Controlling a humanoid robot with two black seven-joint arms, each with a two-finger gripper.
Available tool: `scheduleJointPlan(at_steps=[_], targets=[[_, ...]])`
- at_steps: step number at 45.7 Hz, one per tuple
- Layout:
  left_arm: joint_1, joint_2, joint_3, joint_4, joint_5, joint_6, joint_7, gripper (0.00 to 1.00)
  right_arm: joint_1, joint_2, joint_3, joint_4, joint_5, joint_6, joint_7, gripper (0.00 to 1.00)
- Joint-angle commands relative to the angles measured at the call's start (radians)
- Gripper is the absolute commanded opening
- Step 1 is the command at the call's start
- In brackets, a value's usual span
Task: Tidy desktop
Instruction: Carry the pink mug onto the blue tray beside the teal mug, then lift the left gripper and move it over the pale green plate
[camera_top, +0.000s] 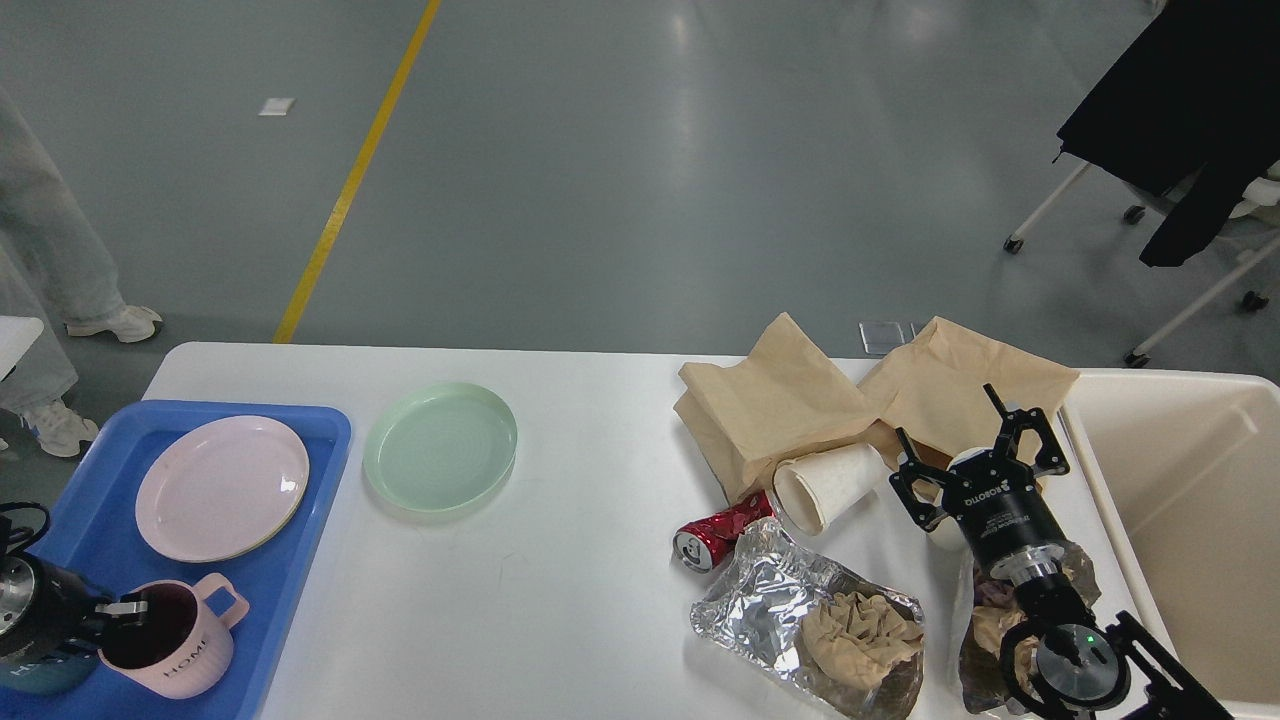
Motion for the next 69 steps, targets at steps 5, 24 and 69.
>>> scheduleJointPlan(at_steps=[5,24,69], targets=[[0.002,-0.004,0.002,0.0,-0.036,0.001,-0.007,0.66,0.0,0.0,0.0,0.001,-0.001,0.0,0.0,1.0],[-0.013,0.007,0.026,-0.014,-0.082,-0.022,-0.001,0.92,0.0,0.0,0.0,0.0,0.0,0.0,0.0,1.0],[-0.915,-0.153,0.707,-0.355,-0.252,-0.255,-0.013,0.96,0.0,0.0,0.0,0.001,0.0,0.0,0.0,1.0]])
